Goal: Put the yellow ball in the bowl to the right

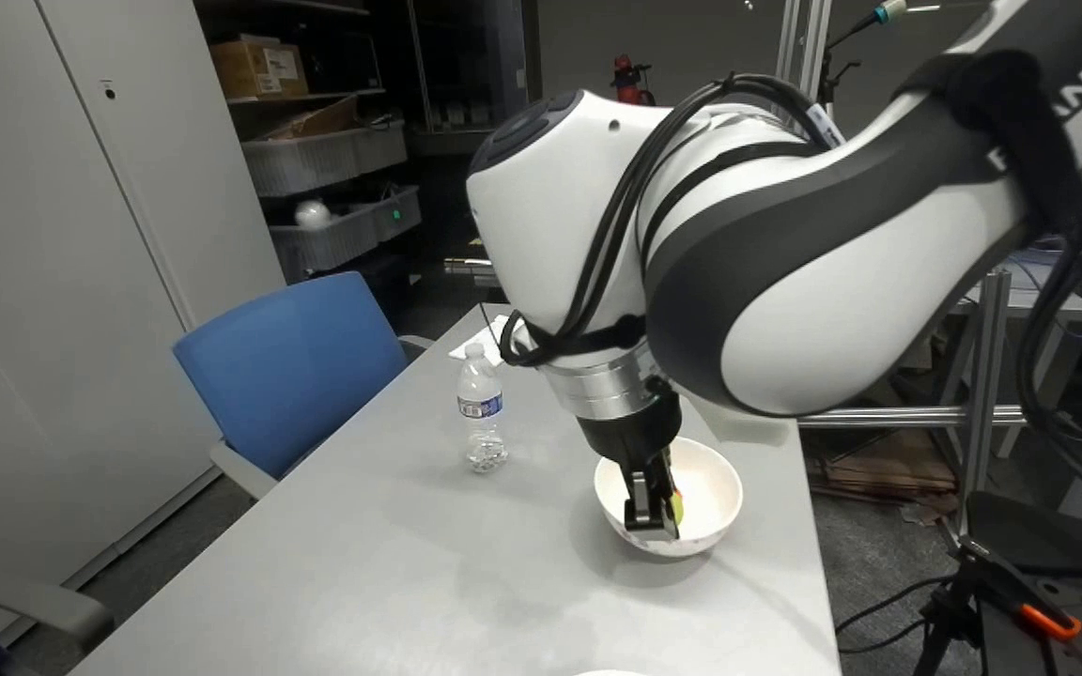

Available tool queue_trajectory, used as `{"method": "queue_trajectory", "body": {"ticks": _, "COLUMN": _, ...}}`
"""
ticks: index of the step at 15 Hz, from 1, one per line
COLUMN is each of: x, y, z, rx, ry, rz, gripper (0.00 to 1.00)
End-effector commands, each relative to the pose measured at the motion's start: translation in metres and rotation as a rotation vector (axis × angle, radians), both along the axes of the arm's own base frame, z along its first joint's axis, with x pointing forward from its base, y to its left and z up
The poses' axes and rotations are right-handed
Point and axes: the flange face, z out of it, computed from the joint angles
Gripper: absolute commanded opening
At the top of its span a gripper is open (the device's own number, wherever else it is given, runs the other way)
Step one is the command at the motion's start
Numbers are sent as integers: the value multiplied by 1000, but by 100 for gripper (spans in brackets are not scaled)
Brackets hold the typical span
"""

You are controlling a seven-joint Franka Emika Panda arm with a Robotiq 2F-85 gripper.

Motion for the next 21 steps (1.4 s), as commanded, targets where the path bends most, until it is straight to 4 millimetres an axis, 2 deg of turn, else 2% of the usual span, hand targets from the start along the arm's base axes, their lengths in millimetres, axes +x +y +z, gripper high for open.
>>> {"method": "queue_trajectory", "body": {"ticks": 1, "x": -1, "y": 0, "z": 1, "rx": 0, "ry": 0, "rz": -2, "gripper": 41}}
{"method": "queue_trajectory", "body": {"ticks": 4, "x": -2, "y": 0, "z": 0, "rx": -1, "ry": 1, "rz": -4, "gripper": 41}}
{"method": "queue_trajectory", "body": {"ticks": 5, "x": -2, "y": 0, "z": 0, "rx": -1, "ry": 1, "rz": -4, "gripper": 16}}
{"method": "queue_trajectory", "body": {"ticks": 6, "x": 2, "y": -1, "z": 0, "rx": -2, "ry": 0, "rz": -14, "gripper": 16}}
{"method": "queue_trajectory", "body": {"ticks": 8, "x": 17, "y": -16, "z": 0, "rx": -17, "ry": -12, "rz": -57, "gripper": 16}}
{"method": "queue_trajectory", "body": {"ticks": 14, "x": 62, "y": -90, "z": -5, "rx": -3, "ry": -46, "rz": -236, "gripper": 16}}
{"method": "queue_trajectory", "body": {"ticks": 17, "x": 77, "y": -120, "z": -27, "rx": -4, "ry": -18, "rz": -310, "gripper": 16}}
{"method": "queue_trajectory", "body": {"ticks": 21, "x": 85, "y": -128, "z": -67, "rx": 5, "ry": 27, "rz": -342, "gripper": 16}}
